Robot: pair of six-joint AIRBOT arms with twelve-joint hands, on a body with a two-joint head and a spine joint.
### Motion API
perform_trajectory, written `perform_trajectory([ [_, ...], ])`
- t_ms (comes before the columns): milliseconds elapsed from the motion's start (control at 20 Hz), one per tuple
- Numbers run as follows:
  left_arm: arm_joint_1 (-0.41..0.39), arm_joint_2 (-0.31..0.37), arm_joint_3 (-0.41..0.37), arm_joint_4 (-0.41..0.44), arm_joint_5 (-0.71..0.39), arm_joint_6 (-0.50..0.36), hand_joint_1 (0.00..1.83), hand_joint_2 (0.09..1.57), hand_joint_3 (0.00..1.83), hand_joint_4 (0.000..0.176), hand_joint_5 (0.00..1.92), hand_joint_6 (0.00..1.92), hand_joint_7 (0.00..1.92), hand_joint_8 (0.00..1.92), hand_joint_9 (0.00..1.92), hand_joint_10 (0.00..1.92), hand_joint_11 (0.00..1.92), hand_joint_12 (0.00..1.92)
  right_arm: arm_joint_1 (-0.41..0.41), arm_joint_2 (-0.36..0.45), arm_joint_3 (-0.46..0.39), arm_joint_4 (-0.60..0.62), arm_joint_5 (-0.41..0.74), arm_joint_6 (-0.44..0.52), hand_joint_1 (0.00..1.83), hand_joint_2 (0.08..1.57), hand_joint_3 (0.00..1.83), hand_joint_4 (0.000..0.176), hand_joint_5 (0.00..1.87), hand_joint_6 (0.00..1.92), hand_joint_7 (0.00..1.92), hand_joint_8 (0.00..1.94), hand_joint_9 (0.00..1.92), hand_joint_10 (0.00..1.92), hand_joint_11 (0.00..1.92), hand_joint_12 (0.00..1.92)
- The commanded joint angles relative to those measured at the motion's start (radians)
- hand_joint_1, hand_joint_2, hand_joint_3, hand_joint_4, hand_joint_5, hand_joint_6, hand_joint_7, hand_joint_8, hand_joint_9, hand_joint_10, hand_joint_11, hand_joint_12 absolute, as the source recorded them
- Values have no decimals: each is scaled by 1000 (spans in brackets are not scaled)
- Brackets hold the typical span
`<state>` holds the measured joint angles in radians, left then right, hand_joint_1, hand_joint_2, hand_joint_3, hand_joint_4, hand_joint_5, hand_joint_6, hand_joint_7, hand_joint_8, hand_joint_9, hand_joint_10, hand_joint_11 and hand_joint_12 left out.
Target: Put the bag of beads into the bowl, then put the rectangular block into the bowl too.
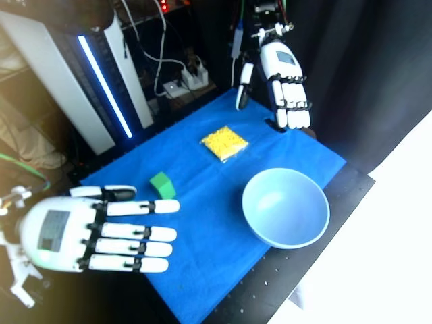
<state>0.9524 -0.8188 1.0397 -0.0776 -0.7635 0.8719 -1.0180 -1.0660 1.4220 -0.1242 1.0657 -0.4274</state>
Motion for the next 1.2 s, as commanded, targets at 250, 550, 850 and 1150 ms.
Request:
perform_trajectory([
  [250,-107,-23,6,140,26,-3,763,870,0,94,204,0,168,0,129,3,0,358,14,-9,16,34,110,2,797,996,0,133,229,0,151,0,79,1,0,189],
  [550,-182,-74,23,323,180,-58,878,710,0,127,262,0,285,3,335,14,0,859,14,-9,19,32,109,2,945,1011,0,126,181,0,112,0,65,0,0,356],
  [850,-218,-142,63,433,291,-94,862,747,2,62,376,1,478,9,544,22,0,976,14,-9,18,31,107,2,986,1018,3,98,194,0,101,0,62,1,0,348],
  [1150,-245,-215,123,455,353,-94,965,878,3,0,699,6,892,42,847,101,60,1308,14,-9,15,31,104,2,935,1051,4,80,192,0,117,0,80,1,0,377],
])
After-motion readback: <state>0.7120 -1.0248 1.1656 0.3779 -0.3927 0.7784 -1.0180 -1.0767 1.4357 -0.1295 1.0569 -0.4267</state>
